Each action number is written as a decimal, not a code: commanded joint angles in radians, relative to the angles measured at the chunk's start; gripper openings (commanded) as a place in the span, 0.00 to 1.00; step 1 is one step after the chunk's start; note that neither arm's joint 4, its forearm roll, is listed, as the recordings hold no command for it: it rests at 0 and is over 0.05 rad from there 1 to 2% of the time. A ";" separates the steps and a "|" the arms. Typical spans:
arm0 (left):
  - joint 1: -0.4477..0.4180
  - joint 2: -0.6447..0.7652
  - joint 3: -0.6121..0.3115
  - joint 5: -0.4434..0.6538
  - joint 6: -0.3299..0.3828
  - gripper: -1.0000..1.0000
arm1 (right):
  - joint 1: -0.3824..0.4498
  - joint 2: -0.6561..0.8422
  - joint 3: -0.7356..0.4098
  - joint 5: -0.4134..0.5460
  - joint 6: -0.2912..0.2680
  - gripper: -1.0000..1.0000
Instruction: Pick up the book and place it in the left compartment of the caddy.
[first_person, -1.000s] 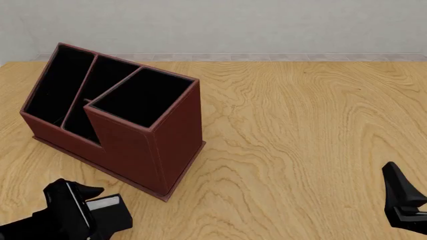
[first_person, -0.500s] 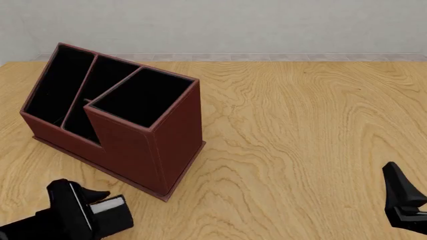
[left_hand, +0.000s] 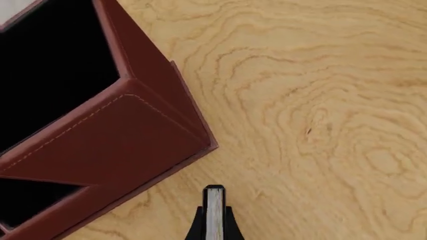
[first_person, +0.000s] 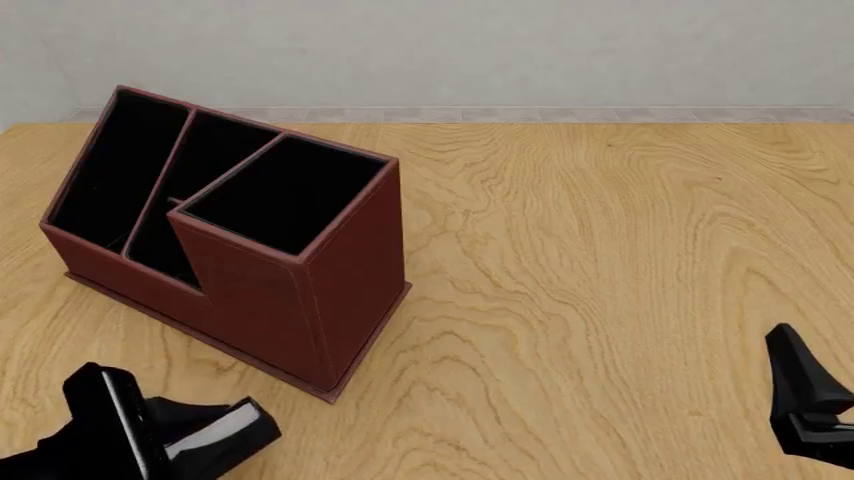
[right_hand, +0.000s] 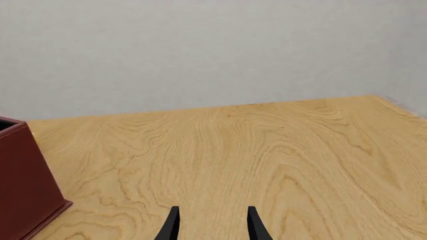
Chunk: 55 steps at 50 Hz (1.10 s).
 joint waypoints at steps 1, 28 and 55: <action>-0.054 -0.073 -0.069 0.065 -0.037 0.00 | 0.000 0.007 0.000 -0.006 -0.001 1.00; -0.144 -0.214 -0.309 0.214 -0.106 0.00 | 0.000 0.002 0.000 -0.001 0.001 1.00; -0.050 -0.273 -0.565 0.247 -0.060 0.00 | -0.003 -0.006 0.000 0.004 0.013 1.00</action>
